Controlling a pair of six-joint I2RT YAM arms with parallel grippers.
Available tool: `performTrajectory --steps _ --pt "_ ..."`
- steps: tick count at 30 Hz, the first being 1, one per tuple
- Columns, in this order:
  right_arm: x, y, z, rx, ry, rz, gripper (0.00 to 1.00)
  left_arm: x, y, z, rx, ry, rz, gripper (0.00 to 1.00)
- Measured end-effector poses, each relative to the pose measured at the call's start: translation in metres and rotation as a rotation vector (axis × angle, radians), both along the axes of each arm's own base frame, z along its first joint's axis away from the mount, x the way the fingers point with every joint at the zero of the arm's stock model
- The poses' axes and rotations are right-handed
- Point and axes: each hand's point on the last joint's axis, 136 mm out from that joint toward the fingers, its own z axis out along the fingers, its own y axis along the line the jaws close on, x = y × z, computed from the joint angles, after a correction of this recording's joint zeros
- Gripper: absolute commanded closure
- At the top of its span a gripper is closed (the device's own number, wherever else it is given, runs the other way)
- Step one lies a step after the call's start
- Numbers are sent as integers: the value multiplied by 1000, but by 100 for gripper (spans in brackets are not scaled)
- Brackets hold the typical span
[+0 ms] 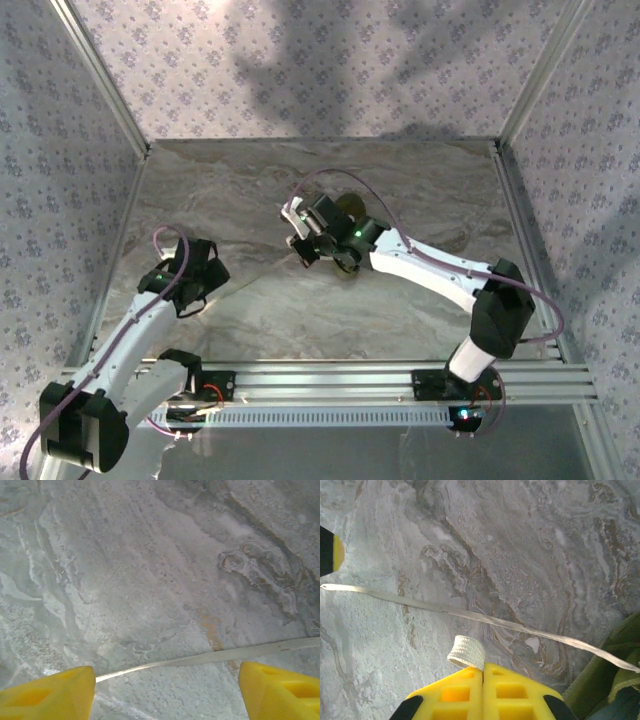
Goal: Tie the shoes
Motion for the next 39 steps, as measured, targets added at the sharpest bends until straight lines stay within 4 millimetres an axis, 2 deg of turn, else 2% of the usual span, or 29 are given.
performTrajectory --steps 3,8,13,17,23,31,39 --pt "3 -1 -5 -14 0 -10 100 -10 6 -9 42 80 2 26" --pt "15 -8 -2 -5 -19 -59 100 -18 6 -28 99 208 -54 29" --pt "32 -40 3 25 -18 -150 100 -18 -12 -39 103 269 -177 28" --pt "38 -58 12 54 -29 -198 100 -14 -21 -48 105 314 -244 22" --pt "36 -58 12 67 -20 -196 100 -9 -27 -56 108 336 -311 1" --pt "35 -57 11 75 -12 -188 100 1 -40 -73 54 350 -360 1" --pt "33 -58 11 80 -12 -190 100 1 -43 -82 44 387 -376 1"
